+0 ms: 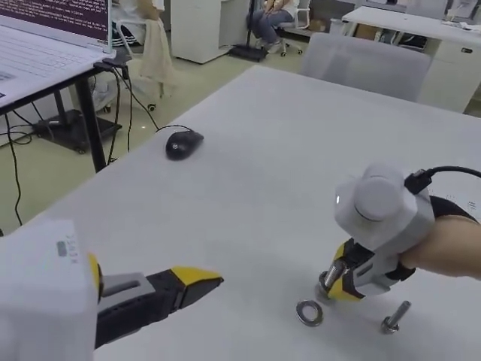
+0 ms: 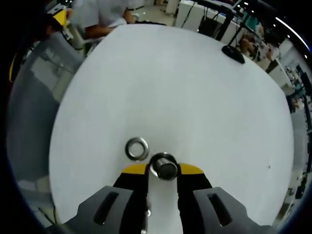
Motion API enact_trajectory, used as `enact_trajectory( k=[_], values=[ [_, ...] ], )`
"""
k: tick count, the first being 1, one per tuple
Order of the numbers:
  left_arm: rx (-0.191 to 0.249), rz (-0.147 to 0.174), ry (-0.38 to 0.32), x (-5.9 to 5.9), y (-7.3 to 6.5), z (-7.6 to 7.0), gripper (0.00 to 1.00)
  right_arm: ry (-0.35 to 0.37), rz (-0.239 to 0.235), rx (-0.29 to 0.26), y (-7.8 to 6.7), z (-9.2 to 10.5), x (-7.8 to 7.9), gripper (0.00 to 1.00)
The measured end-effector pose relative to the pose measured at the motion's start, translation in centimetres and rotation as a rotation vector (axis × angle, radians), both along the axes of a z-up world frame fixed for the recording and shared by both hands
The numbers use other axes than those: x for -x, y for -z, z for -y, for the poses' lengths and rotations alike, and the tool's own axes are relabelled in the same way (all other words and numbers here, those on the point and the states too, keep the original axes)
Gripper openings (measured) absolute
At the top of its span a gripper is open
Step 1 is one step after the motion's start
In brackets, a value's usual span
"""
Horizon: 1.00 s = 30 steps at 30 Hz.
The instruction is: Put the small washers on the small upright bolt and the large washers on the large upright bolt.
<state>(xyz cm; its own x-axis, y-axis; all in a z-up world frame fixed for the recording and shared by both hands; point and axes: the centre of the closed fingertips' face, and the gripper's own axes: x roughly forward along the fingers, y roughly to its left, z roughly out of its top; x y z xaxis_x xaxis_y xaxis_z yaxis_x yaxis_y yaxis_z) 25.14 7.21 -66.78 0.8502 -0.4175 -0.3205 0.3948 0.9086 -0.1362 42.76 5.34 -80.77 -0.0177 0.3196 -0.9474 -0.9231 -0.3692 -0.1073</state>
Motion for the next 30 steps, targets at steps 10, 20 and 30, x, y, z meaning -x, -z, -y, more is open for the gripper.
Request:
enact_trajectory(
  k=[10,20,30],
  values=[
    [0.005,-0.014,-0.006,-0.1,0.5,-0.2,0.56,-0.006,-0.015,-0.013,0.2,0.3,0.4,0.24],
    [0.004,-0.005,0.004,-0.3,0.1,-0.1,0.56,-0.005,-0.009,-0.026,0.0,1.1,0.2,0.24],
    [-0.009,0.002,0.010,-0.1,-0.3,0.1,0.56,0.015,0.021,-0.049,-1.4,1.9,-0.2,0.24]
  ],
)
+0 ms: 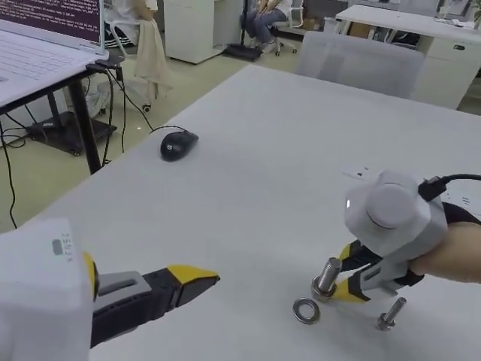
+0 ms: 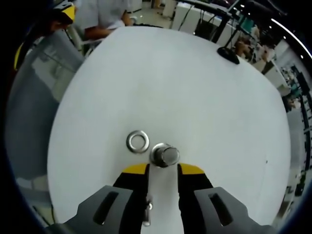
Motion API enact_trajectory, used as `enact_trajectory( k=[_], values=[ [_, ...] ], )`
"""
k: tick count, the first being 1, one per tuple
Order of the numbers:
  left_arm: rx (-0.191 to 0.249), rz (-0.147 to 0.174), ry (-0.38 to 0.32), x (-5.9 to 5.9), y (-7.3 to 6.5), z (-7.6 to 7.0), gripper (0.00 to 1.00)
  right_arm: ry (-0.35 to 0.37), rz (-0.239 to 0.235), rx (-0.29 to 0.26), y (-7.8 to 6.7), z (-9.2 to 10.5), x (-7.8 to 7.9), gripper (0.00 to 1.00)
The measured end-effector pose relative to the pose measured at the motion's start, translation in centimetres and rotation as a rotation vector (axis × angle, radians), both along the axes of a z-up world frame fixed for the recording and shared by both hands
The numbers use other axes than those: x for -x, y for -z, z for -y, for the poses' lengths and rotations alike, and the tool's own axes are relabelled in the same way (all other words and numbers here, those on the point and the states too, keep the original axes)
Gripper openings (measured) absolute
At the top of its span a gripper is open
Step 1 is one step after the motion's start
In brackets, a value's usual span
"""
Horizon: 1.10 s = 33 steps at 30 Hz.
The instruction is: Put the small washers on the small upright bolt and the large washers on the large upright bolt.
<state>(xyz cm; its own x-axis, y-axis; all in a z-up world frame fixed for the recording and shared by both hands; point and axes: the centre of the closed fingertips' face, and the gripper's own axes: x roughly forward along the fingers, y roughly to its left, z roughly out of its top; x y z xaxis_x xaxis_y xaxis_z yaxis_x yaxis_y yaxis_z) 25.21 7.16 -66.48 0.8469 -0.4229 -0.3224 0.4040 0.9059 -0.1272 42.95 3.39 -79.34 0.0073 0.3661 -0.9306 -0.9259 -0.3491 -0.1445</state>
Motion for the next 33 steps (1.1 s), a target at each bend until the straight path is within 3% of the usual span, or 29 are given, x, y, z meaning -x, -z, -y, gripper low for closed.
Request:
enact_trajectory(
  k=[11,17,33],
  values=[
    [-0.018,0.022,0.016,0.5,-0.9,0.7,0.56,0.023,0.015,-0.015,-1.0,1.3,0.8,0.24],
    [-0.024,0.032,0.018,1.0,-1.2,0.9,0.56,0.027,0.005,-0.036,-1.3,1.2,2.4,0.24],
    [-0.027,0.038,0.004,1.8,-1.5,1.0,0.56,0.045,-0.048,-0.044,0.7,0.9,5.1,0.24]
  ],
)
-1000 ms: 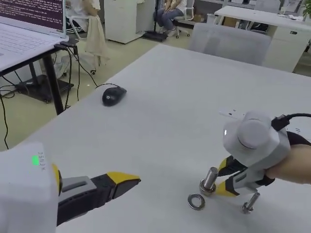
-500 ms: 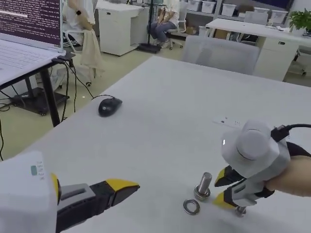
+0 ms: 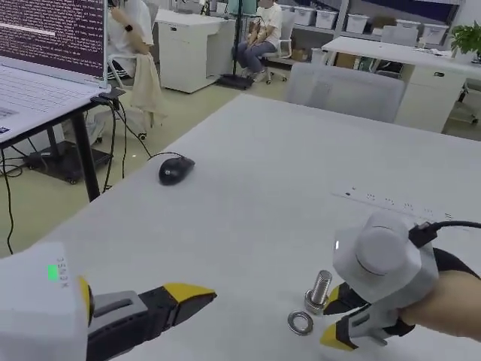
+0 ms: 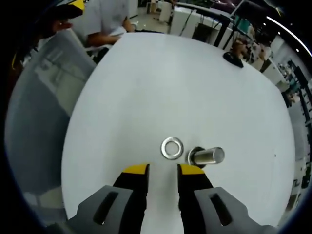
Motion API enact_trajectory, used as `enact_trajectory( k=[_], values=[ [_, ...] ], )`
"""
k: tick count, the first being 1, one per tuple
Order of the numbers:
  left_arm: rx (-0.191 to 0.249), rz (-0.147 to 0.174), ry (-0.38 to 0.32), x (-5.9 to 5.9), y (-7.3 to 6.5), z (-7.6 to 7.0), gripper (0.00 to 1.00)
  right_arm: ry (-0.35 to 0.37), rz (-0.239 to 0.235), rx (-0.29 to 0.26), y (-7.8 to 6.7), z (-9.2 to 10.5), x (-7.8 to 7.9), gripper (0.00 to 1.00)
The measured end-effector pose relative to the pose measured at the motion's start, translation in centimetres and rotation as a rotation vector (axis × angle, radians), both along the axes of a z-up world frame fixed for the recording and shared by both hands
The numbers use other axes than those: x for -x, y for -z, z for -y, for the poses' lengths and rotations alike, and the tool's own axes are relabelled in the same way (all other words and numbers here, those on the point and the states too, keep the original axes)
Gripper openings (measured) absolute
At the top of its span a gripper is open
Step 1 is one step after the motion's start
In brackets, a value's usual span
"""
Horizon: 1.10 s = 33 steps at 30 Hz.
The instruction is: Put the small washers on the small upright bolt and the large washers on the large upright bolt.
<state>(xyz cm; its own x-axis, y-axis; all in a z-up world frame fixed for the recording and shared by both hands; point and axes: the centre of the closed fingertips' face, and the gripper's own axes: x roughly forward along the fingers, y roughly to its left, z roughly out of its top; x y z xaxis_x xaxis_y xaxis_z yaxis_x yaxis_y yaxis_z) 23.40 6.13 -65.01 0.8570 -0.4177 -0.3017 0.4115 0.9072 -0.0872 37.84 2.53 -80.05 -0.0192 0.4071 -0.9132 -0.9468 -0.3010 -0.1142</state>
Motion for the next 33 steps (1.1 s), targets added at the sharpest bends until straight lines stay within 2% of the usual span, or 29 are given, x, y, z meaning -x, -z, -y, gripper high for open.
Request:
enact_trajectory(
  k=[4,9,16,17,26,29,33],
  values=[
    [0.001,-0.001,0.002,-0.1,0.0,0.1,0.56,0.010,-0.016,-0.009,0.6,0.0,0.3,0.26],
    [0.001,-0.004,0.001,-0.2,0.1,0.0,0.56,0.025,-0.029,0.011,1.7,0.1,0.2,0.27],
    [0.003,-0.011,-0.007,-0.3,0.4,-0.4,0.56,0.037,-0.042,0.029,2.3,0.1,0.0,0.30],
    [0.003,-0.012,-0.008,-0.3,0.4,-0.5,0.56,0.043,-0.046,0.017,2.2,-0.1,0.0,0.30],
    [0.008,-0.012,-0.014,-0.5,0.4,-0.8,0.56,0.041,-0.080,0.027,2.3,-1.7,0.4,0.31],
    [0.011,-0.014,-0.018,-0.5,0.5,-0.9,0.56,0.006,-0.094,0.020,2.4,-2.7,1.1,0.31],
    [0.014,-0.019,-0.027,-0.3,0.6,-1.2,0.56,-0.031,-0.090,0.026,2.4,-4.3,1.8,0.31]
  ],
)
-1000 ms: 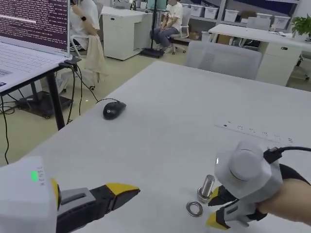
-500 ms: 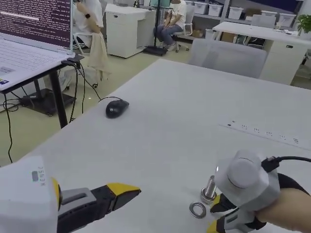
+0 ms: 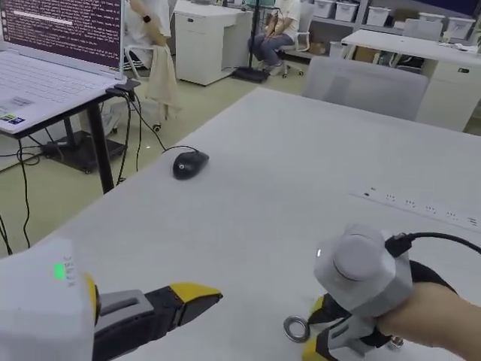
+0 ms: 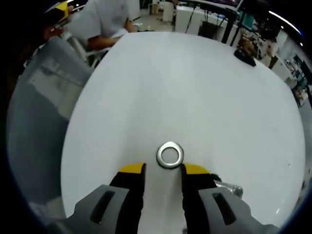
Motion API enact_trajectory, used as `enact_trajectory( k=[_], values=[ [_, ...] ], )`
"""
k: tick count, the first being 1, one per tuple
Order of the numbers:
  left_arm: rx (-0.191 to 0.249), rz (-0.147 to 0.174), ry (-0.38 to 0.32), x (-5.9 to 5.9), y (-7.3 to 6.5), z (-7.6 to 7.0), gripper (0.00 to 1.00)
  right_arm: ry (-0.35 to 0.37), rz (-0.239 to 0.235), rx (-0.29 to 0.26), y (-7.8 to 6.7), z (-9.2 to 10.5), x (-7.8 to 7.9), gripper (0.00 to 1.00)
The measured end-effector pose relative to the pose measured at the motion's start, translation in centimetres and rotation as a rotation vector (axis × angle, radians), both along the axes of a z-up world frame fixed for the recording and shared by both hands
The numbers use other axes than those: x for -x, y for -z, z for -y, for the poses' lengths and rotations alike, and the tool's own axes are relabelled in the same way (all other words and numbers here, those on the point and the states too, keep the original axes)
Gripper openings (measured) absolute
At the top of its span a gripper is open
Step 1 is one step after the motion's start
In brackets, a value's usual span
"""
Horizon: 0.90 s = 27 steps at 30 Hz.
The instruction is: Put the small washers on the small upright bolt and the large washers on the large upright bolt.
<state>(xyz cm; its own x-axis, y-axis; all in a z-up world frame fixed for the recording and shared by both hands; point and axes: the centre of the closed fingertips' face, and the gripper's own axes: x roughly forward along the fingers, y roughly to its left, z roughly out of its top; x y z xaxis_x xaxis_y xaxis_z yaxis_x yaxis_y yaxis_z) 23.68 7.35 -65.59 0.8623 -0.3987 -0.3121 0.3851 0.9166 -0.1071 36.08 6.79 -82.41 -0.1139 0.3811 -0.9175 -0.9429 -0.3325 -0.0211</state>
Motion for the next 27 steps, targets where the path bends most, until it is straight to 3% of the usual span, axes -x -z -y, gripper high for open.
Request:
enact_trajectory(
  k=[9,27],
  values=[
    [0.004,-0.004,-0.034,0.5,0.3,-0.9,0.56,-0.056,-0.003,0.013,0.0,-1.7,0.7,0.30],
    [0.007,0.002,-0.051,0.6,0.3,-1.1,0.56,-0.047,0.008,0.048,0.2,-1.1,0.6,0.27]
  ],
)
